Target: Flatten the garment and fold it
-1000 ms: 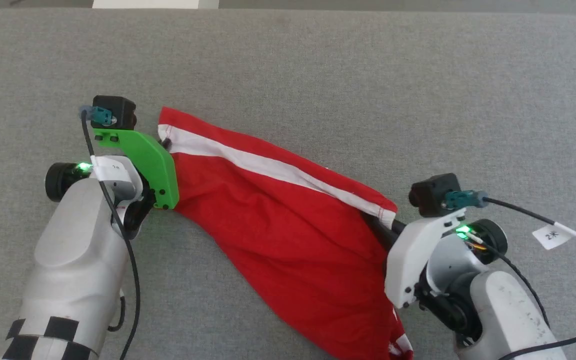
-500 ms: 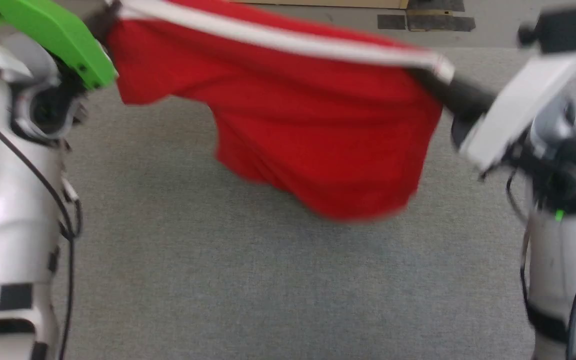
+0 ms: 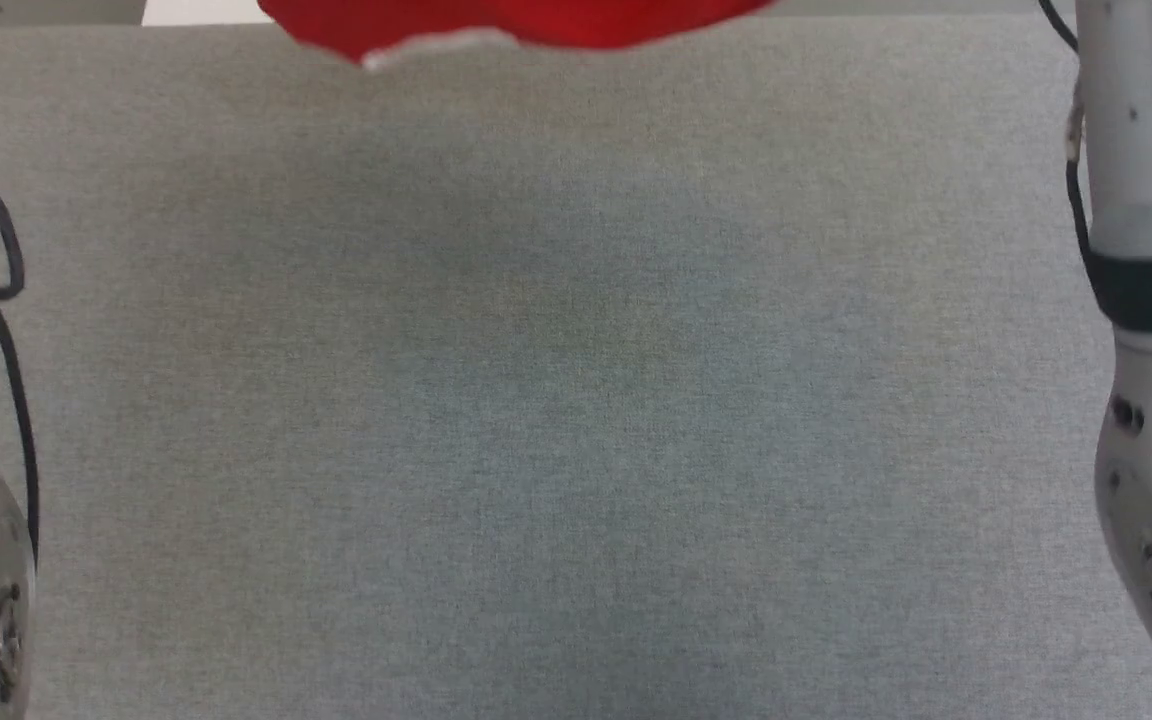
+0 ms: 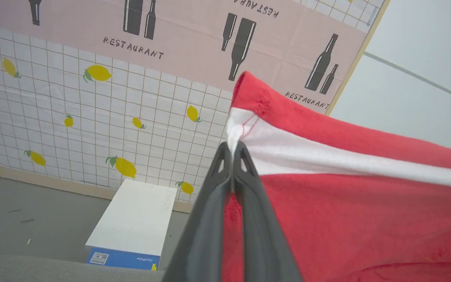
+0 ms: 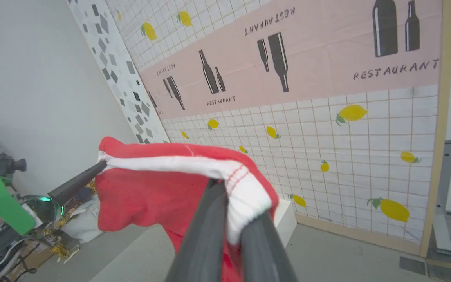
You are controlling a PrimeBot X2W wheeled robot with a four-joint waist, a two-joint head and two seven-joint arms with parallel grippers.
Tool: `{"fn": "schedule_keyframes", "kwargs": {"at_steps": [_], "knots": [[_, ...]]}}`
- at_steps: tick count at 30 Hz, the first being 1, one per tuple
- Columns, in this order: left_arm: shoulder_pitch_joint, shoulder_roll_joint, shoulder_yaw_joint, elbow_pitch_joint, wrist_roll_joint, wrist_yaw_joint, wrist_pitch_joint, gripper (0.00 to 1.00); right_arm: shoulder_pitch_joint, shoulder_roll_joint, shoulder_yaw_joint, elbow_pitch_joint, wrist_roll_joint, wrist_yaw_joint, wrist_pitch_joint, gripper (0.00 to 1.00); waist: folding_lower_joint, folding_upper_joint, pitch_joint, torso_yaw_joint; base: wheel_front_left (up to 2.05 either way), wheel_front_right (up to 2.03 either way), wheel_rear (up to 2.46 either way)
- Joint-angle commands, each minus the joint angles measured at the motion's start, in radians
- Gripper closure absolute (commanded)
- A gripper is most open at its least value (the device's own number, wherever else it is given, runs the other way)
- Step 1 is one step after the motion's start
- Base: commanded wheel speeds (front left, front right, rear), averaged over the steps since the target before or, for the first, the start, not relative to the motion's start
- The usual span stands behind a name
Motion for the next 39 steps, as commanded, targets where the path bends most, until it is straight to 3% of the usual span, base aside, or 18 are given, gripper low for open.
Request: {"fn": "schedule_keyframes", "kwargs": {"at_steps": [1,5,9,18,23,29,39], "knots": [[-0.012,0.002,0.005,0.012,0.004,-0.012,-0.016,1.00,-0.016,-0.003,0.012,0.045,-0.002,-0.001,-0.029,1.00,0.0000,0.0092,0.004,0.002,0.00,0.00,0.00],[0.032,-0.019,-0.014,0.030,-0.018,-0.045,-0.039,1.00,0.010,-0.003,0.067,0.120,0.005,-0.001,-0.046,1.00,0.0000,0.0092,-0.011,0.014,0.00,0.00,0.00],[0.145,-0.033,-0.042,0.034,-0.047,-0.067,-0.064,1.00,0.134,-0.003,0.120,0.115,0.037,-0.001,-0.019,1.00,0.0000,0.0092,-0.038,0.026,0.00,0.00,0.00],[0.608,-0.056,-0.087,-0.163,-0.147,-0.071,-0.081,1.00,0.597,-0.049,0.153,-0.138,0.127,-0.001,0.142,1.00,0.0000,0.0092,-0.134,0.036,0.00,0.00,0.00],[0.919,-0.082,-0.095,-0.321,-0.166,0.007,-0.070,1.00,0.896,-0.088,0.092,-0.330,0.147,-0.001,0.213,1.00,0.0000,0.0092,-0.193,0.042,0.00,0.00,0.00],[1.207,-0.090,-0.103,-0.452,-0.169,0.115,-0.038,1.00,1.218,-0.078,0.012,-0.494,0.092,-0.001,0.283,1.00,0.0000,0.0092,-0.234,0.053,0.00,0.00,0.00],[1.513,-0.040,-0.078,-0.615,-0.145,0.305,0.052,1.00,1.520,-0.086,-0.037,-0.678,-0.006,-0.001,0.481,1.00,0.0000,0.0092,-0.266,0.047,0.00,0.00,0.00]]}}
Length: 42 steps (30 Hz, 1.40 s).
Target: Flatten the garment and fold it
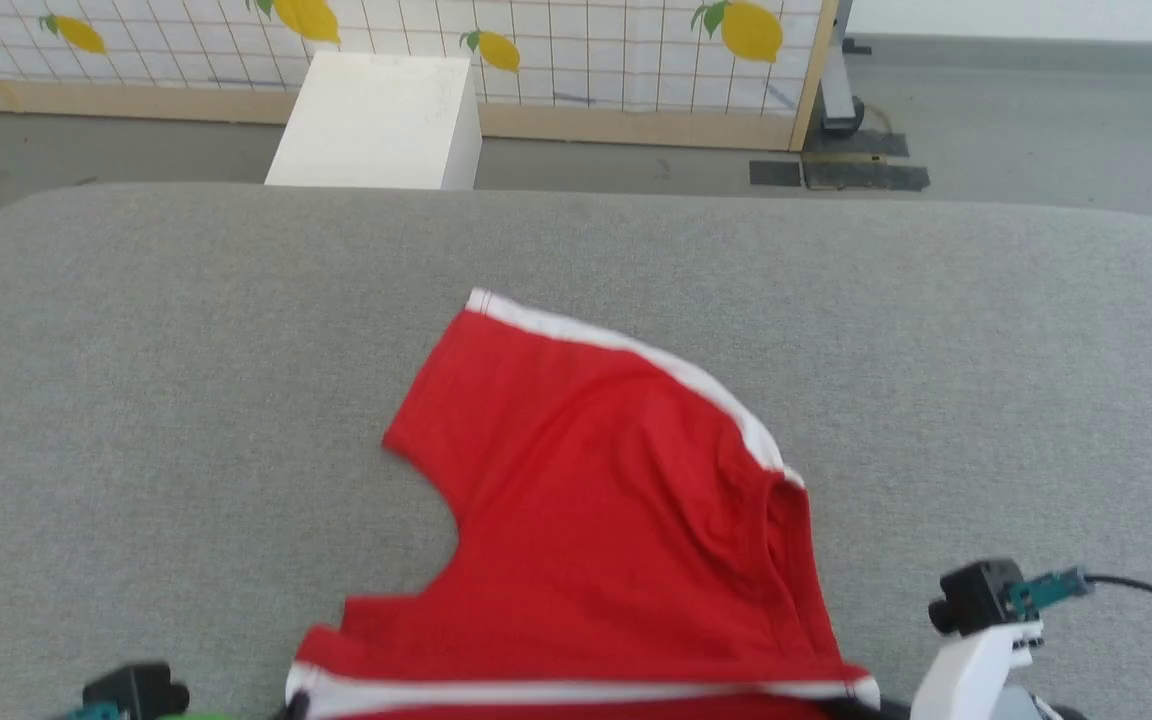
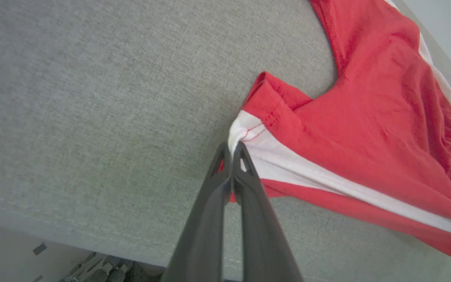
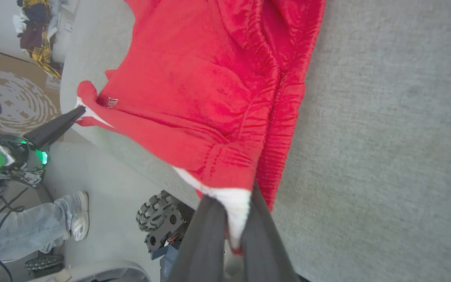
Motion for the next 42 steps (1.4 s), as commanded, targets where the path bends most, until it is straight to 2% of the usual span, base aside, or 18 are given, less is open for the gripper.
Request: {"fn": "schedule_keyframes", "kwargs": {"at_steps": [1,4,7,12,16,20,27,37,42], "knots": [[0.037,0.015,0.011,-0.020,0.005,0.027,0.009,1.00,0.023,-0.006,-0.017,-0.017,-0.013,-0.001,0.027,1.00,0.0001,0.0092,-0.004,-0.003,0.00,0.00,0.00],[0.075,0.012,0.024,-0.073,-0.003,0.052,0.014,1.00,0.049,0.006,-0.033,-0.055,-0.021,-0.001,0.078,1.00,0.0001,0.0092,-0.006,-0.003,0.00,0.00,0.00],[0.072,-0.002,0.039,-0.122,-0.016,0.049,-0.007,1.00,0.045,0.031,-0.054,-0.095,-0.021,-0.001,0.083,1.00,0.0001,0.0092,-0.007,-0.001,0.00,0.00,0.00],[-0.030,0.000,0.043,-0.159,-0.010,0.013,-0.035,1.00,0.002,0.053,-0.074,-0.125,-0.037,-0.001,0.061,1.00,0.0001,0.0092,0.012,0.004,0.00,0.00,0.00],[-0.181,0.024,0.021,-0.117,0.012,-0.038,-0.033,1.00,-0.055,0.063,-0.087,-0.120,-0.064,-0.001,0.031,1.00,0.0001,0.0092,0.048,0.002,0.00,0.00,0.00],[-0.362,0.031,-0.007,-0.017,0.021,-0.099,-0.028,1.00,-0.119,0.070,-0.092,-0.102,-0.089,-0.001,0.009,1.00,0.0001,0.0092,0.102,-0.007,0.00,0.00,0.00],[-0.667,0.018,-0.075,0.239,0.062,-0.201,-0.031,1.00,-0.239,0.075,-0.112,-0.051,-0.129,-0.001,-0.047,1.00,0.0001,0.0092,0.205,-0.039,0.00,0.00,0.00],[-0.952,-0.015,-0.140,0.604,0.103,-0.286,-0.034,1.00,-0.364,0.075,-0.070,0.036,-0.137,-0.001,-0.127,1.00,0.0001,0.0092,0.331,-0.090,0.00,0.00,0.00],[-1.009,-0.031,-0.158,0.703,0.110,-0.307,-0.046,1.00,-0.376,0.075,-0.062,0.059,-0.145,-0.001,-0.142,1.00,0.0001,0.0092,0.352,-0.101,0.00,0.00,0.00]]}}
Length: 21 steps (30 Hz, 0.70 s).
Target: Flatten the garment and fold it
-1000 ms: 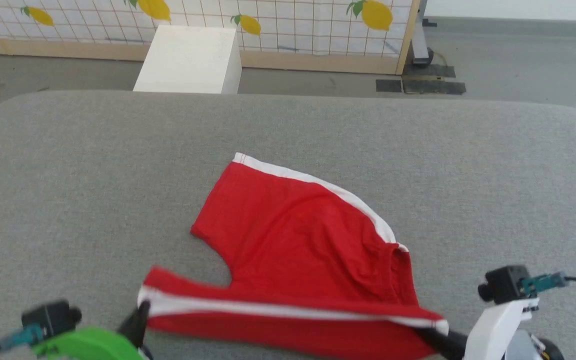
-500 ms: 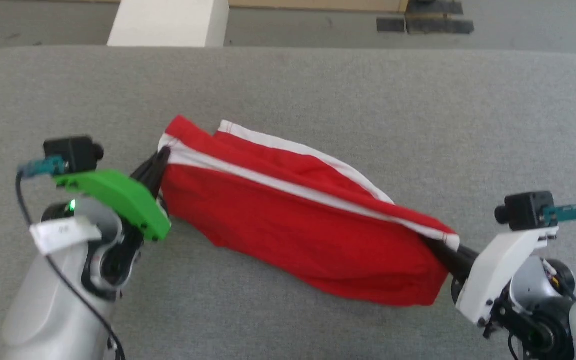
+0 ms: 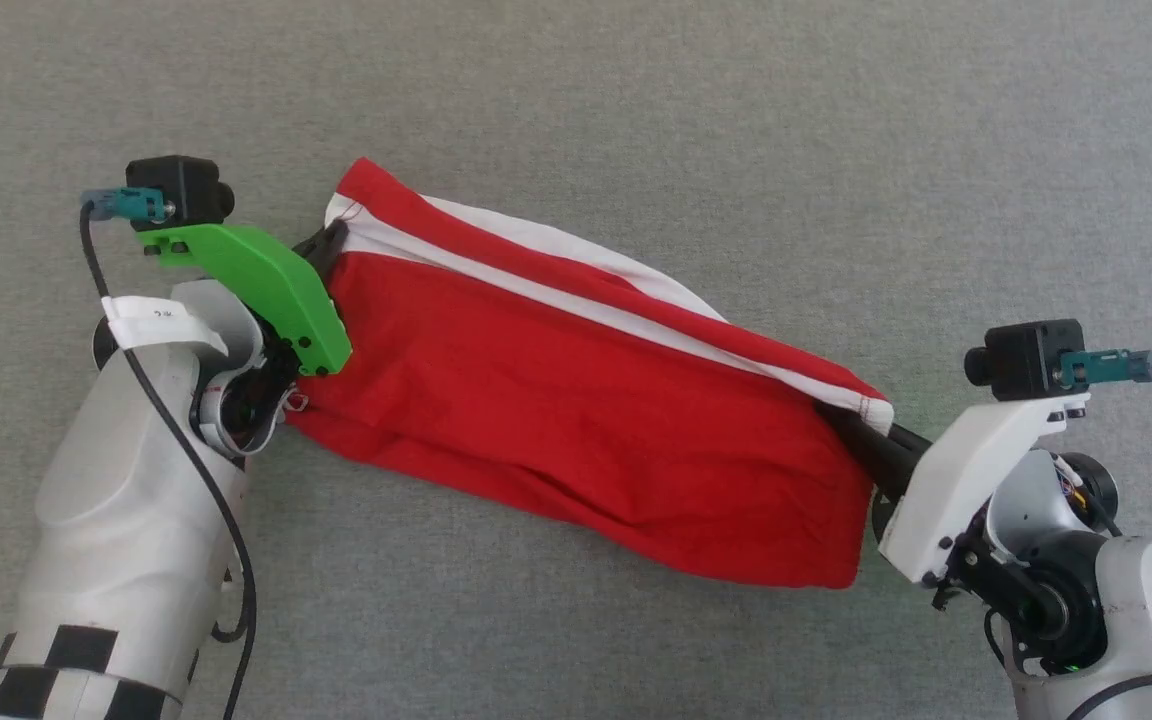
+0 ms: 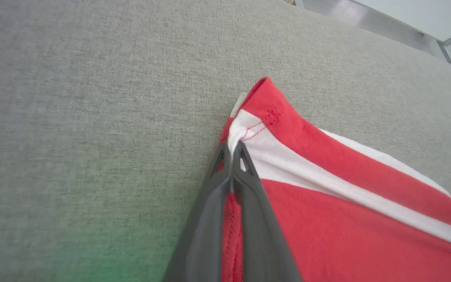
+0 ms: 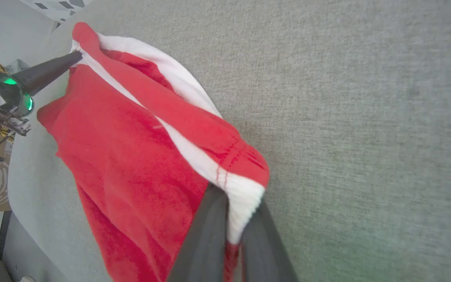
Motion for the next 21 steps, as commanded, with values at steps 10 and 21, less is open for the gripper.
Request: {"fn": "schedule_keyframes", "kwargs": {"at_steps": [10,21], "knots": [[-0.042,-0.023,0.023,0.101,-0.027,-0.035,-0.103,0.00,0.019,-0.001,-0.003,-0.001,0.029,-0.001,-0.076,0.00,-0.0001,0.0092,-0.026,-0.004,0.00,0.00,0.00],[0.210,0.075,0.070,-0.091,0.083,0.018,-0.465,0.00,0.227,-0.001,-0.029,-0.100,-0.118,-0.001,-0.216,0.00,-0.0001,0.0092,-0.195,0.026,0.00,0.00,0.00]]}}
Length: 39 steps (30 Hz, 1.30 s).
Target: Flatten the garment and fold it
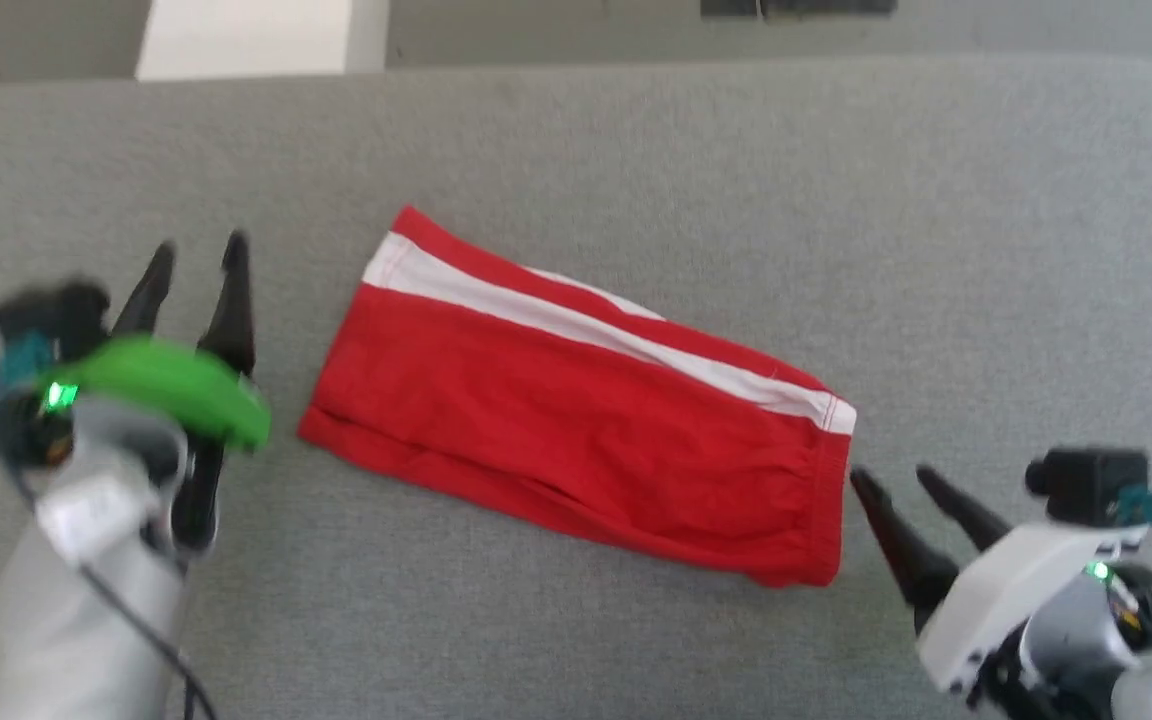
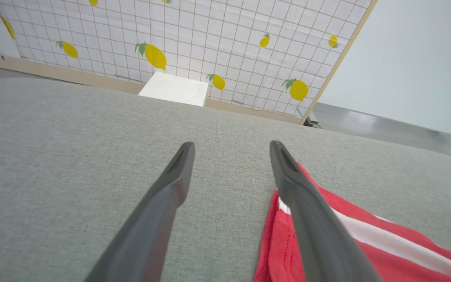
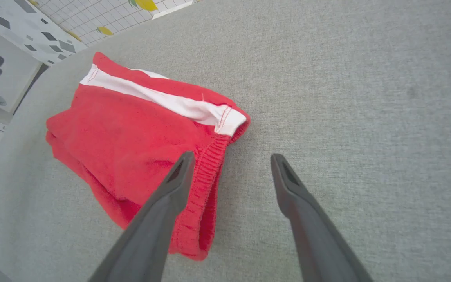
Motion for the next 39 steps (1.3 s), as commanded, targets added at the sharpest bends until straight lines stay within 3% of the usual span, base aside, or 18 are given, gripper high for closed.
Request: {"fn": "schedule_keyframes", "kwargs": {"at_steps": [1,5,12,19,30,31,32,36,39], "knots": [[0.054,0.014,0.001,-0.034,0.033,0.020,-0.034,0.00,0.021,0.001,0.008,-0.007,-0.032,-0.001,0.007,0.00,-0.0001,0.0092,-0.069,0.023,0.00,0.00,0.00],[0.209,0.031,0.032,-0.172,0.105,0.077,-0.078,0.00,0.053,0.001,0.035,-0.001,-0.103,-0.001,0.065,0.00,-0.0001,0.0092,-0.092,0.032,0.00,0.00,0.00],[0.438,-0.047,0.145,-0.387,0.179,0.120,-0.082,0.00,-0.015,0.001,0.045,0.056,-0.184,-0.001,0.118,0.00,-0.0001,0.0092,-0.086,0.060,0.00,0.00,0.00],[0.490,-0.106,0.187,-0.431,0.218,0.083,-0.082,0.00,-0.148,0.001,0.045,0.228,-0.231,-0.001,0.161,0.00,-0.0001,0.0092,-0.059,0.102,0.00,0.00,0.00],[0.471,-0.151,0.199,-0.382,0.257,0.021,-0.082,0.00,-0.241,0.001,0.142,0.493,-0.279,-0.001,0.229,0.00,-0.0001,0.0092,-0.050,0.148,0.00,0.00,0.00],[0.470,-0.154,0.199,-0.375,0.257,0.016,-0.082,0.00,-0.244,0.001,0.148,0.502,-0.281,-0.001,0.243,0.76,-0.0001,0.0092,-0.051,0.151,0.00,0.00,0.00],[0.470,-0.155,0.198,-0.370,0.258,0.011,-0.082,0.00,-0.247,0.001,0.153,0.503,-0.280,-0.001,0.249,1.00,-0.0001,0.0092,-0.052,0.152,0.00,0.00,0.00],[0.452,-0.161,0.181,-0.346,0.237,-0.009,-0.060,0.00,-0.255,0.001,0.148,0.480,-0.267,-0.001,0.251,1.00,-0.0001,0.0092,-0.059,0.151,0.00,0.00,0.00],[0.396,-0.159,0.150,-0.332,0.214,-0.024,0.031,0.00,-0.257,0.001,0.133,0.444,-0.252,-0.001,0.240,1.00,-0.0001,0.0092,-0.062,0.147,0.00,0.00,0.00]]}}
